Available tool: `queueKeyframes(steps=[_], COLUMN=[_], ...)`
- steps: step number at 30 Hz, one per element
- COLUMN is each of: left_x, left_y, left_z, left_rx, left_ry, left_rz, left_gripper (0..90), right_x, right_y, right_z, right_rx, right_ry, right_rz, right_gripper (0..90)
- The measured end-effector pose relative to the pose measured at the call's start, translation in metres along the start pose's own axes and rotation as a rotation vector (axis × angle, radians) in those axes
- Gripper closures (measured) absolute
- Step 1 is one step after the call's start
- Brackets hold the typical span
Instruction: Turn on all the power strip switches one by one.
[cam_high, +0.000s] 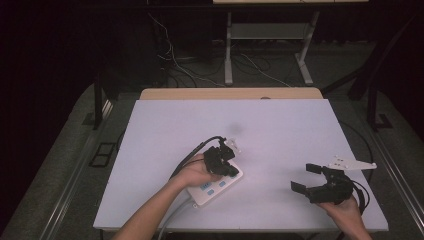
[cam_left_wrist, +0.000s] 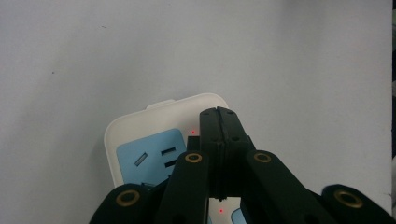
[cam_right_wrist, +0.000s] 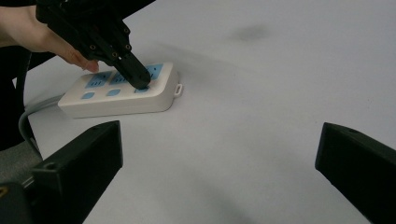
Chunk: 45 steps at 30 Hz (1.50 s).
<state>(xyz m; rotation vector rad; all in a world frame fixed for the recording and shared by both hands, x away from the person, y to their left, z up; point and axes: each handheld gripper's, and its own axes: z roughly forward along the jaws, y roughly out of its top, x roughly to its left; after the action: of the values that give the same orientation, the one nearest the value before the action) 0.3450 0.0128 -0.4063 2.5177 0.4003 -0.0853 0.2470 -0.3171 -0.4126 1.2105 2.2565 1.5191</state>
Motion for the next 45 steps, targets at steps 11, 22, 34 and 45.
queueKeyframes(steps=[11, 22, 34, 45], left_x=[0.003, 0.006, 0.010, 0.006], left_y=[-0.001, -0.005, -0.022, -0.057], left_z=[-0.010, -0.037, -0.073, -0.089], left_rx=[-0.036, -0.130, -0.260, -0.295], left_ry=[0.013, 0.041, 0.087, 0.142], left_rz=[-0.005, -0.031, -0.115, -0.211], left_gripper=[89.4, 89.0, 37.0, 0.0], right_x=[-0.002, -0.002, -0.001, -0.001], right_y=[0.000, 0.000, 0.000, 0.000], right_z=[0.001, 0.001, 0.001, 0.001], right_rx=[-0.001, 0.001, -0.004, -0.003], right_ry=[-0.001, 0.000, 0.002, 0.003], right_rz=[0.004, 0.003, 0.004, 0.009], right_gripper=[0.6, 0.6, 0.6, 0.6])
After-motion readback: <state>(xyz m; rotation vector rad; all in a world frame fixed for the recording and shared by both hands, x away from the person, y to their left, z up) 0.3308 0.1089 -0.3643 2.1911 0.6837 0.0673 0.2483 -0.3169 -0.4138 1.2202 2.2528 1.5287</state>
